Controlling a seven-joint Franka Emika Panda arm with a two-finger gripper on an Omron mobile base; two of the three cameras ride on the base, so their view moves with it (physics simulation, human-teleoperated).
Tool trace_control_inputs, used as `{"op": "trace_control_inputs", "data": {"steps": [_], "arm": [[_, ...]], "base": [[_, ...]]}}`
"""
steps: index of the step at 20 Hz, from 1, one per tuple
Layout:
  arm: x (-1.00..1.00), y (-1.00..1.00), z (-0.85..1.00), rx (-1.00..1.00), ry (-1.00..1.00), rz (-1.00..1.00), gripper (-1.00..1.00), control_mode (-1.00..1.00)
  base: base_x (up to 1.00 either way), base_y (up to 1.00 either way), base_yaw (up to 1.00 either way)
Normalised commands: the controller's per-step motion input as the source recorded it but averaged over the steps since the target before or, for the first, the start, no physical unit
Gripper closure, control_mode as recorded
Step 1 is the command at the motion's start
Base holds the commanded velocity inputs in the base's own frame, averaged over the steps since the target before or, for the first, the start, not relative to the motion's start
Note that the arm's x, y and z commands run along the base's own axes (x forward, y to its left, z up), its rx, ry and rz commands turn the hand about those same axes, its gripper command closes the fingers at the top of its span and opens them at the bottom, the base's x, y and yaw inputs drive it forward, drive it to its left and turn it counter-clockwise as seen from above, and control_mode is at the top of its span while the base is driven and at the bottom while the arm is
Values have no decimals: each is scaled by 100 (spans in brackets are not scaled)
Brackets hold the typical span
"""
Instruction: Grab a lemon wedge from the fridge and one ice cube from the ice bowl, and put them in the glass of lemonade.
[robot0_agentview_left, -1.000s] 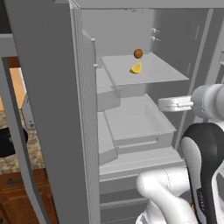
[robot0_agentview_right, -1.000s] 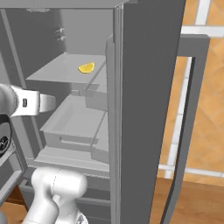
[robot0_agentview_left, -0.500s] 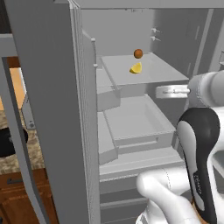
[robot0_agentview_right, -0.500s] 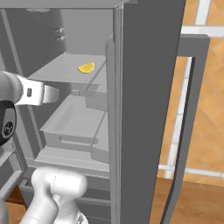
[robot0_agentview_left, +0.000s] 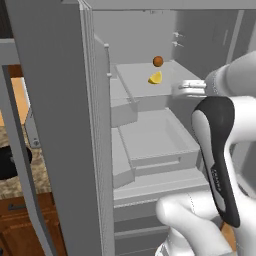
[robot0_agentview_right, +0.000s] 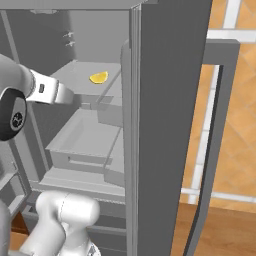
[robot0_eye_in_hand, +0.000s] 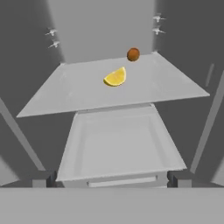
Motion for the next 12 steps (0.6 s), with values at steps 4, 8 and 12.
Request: {"op": "trace_control_inputs", "data": {"steps": [4,8,12], "arm": [[38,0,0,3,1,0,-100,-100],[44,0,-19,0,0,0,-100,-100],[49,0,-4,0,0,-2,-100,-100]], "base": [[0,0,0],[0,0,0],[0,0,0]]}}
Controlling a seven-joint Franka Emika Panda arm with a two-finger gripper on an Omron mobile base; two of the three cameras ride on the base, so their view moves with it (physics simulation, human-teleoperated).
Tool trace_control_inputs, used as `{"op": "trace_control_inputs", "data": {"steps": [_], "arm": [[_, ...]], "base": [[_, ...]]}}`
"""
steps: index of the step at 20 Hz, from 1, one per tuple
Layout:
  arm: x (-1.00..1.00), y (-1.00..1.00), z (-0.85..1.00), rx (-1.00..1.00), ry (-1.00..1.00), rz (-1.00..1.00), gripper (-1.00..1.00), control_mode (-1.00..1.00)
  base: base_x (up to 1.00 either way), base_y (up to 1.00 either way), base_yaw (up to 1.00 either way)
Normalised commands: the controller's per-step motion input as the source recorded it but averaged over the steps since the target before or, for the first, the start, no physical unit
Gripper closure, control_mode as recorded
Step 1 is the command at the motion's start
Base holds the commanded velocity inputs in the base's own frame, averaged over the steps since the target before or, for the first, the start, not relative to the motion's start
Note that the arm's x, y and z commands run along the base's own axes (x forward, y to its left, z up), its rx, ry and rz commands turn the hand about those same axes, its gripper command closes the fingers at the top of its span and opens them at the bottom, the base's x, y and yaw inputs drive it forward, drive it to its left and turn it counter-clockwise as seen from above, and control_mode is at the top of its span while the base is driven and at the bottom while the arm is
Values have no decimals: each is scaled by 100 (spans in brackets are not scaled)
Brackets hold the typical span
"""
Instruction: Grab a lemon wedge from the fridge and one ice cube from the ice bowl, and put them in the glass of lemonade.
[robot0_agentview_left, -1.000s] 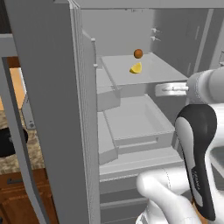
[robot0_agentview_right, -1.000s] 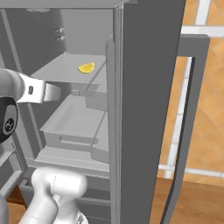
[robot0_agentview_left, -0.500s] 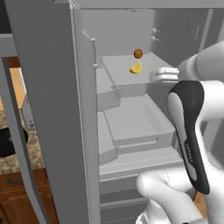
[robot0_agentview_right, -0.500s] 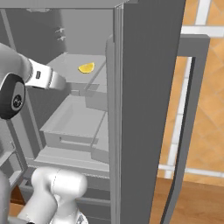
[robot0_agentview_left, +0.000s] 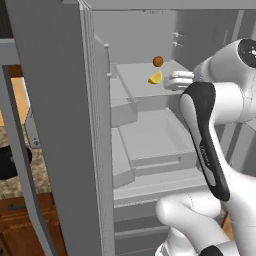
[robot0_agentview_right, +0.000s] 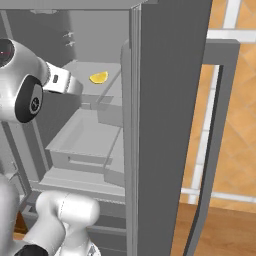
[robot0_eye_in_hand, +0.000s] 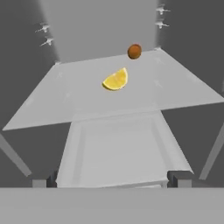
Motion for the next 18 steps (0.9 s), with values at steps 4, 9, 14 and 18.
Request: {"op": "trace_control_inputs", "data": {"steps": [4,9,14,18], "arm": [[51,0,0,0,0,-6,-100,-100],[58,0,-11,0,0,-7,-100,-100],[47,0,-7,0,0,-5,-100,-100],[47,0,-10,0,2,-4,-100,-100]], "base": [[0,0,0],[0,0,0],[0,0,0],[0,0,0]]}}
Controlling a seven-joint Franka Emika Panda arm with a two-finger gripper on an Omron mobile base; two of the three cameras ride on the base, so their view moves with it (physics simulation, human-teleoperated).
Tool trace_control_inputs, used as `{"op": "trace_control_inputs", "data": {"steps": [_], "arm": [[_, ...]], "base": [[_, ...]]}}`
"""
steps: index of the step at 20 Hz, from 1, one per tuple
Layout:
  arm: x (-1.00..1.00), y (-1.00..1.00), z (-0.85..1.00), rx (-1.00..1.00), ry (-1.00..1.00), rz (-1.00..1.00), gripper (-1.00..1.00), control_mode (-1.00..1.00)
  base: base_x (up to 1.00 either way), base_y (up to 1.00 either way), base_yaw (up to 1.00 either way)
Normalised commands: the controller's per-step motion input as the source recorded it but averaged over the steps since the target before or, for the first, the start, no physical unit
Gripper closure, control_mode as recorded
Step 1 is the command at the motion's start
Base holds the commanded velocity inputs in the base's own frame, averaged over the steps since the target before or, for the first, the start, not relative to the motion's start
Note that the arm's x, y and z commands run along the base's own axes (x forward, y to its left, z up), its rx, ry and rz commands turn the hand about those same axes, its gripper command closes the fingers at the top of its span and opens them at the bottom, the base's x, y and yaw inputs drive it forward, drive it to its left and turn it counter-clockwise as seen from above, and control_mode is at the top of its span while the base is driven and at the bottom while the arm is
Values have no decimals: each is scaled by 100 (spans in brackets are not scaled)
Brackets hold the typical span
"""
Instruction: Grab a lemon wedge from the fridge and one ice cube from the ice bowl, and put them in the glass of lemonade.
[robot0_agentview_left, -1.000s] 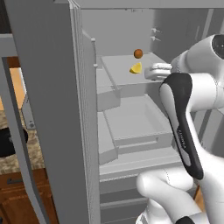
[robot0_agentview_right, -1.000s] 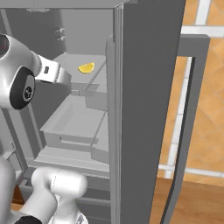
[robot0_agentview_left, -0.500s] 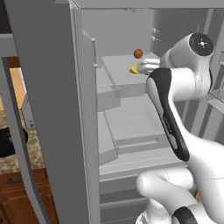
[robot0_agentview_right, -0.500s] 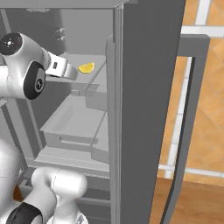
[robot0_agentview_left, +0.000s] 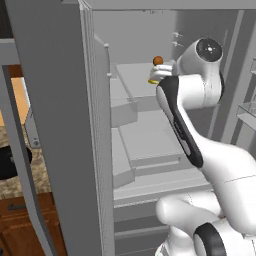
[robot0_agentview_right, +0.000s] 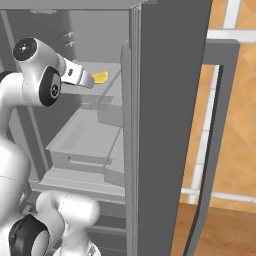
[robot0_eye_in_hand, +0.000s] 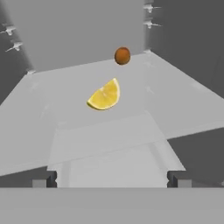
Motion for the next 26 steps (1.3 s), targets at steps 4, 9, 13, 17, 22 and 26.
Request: {"op": "trace_control_inputs", "data": {"steps": [4,9,13,17,22,26], "arm": [[48,0,-15,0,4,-4,-100,-100],[51,0,-15,0,4,-3,-100,-100],[53,0,-10,0,4,-2,-100,-100],[53,0,-13,0,5,-1,-100,-100],[52,0,-16,0,3,0,-100,-100],[50,0,-15,0,0,0,-100,-100]], "base": [[0,0,0],[0,0,0],[0,0,0],[0,0,0],[0,0,0],[0,0,0]]}}
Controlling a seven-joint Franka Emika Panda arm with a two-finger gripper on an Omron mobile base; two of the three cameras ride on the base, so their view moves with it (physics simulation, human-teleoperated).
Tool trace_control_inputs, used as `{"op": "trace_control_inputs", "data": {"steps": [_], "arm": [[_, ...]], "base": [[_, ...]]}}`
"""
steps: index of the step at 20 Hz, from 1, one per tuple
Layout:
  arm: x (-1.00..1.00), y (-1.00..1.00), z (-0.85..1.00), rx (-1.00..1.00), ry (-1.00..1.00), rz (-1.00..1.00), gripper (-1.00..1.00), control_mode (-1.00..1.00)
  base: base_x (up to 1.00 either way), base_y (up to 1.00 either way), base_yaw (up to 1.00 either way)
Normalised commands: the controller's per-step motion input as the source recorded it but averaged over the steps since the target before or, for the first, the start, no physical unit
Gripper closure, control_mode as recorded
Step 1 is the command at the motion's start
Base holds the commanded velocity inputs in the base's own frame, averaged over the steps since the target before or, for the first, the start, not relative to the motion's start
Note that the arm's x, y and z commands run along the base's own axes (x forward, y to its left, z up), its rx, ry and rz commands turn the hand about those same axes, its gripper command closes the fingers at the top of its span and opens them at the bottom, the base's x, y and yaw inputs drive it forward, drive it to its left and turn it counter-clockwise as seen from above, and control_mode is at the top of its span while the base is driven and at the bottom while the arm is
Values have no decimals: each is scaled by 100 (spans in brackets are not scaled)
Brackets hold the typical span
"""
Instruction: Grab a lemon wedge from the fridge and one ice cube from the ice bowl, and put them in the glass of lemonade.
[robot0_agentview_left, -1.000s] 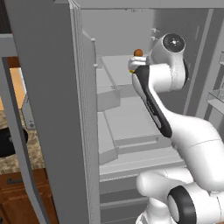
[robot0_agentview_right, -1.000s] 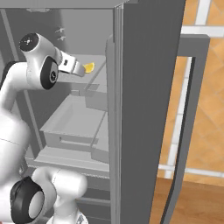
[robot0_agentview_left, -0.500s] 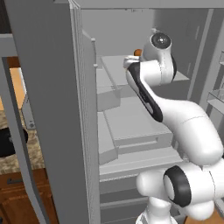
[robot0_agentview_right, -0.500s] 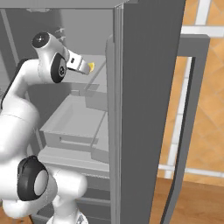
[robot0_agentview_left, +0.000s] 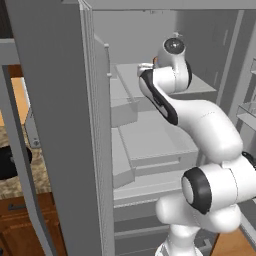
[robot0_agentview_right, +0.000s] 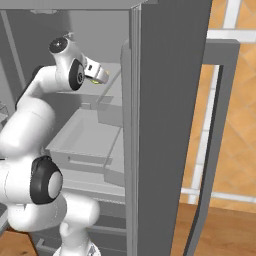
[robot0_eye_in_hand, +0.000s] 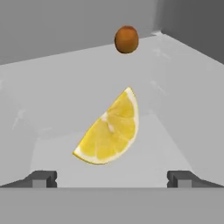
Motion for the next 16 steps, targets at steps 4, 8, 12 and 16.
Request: {"op": "trace_control_inputs", "data": {"steps": [4,8,12,16], "arm": [[47,0,-16,0,0,0,-100,-100],[49,0,-14,0,0,0,-100,-100],[22,0,-9,0,0,-4,-100,-100],[10,0,-14,0,2,-6,-100,-100]], "base": [[0,0,0],[0,0,0],[0,0,0],[0,0,0]]}}
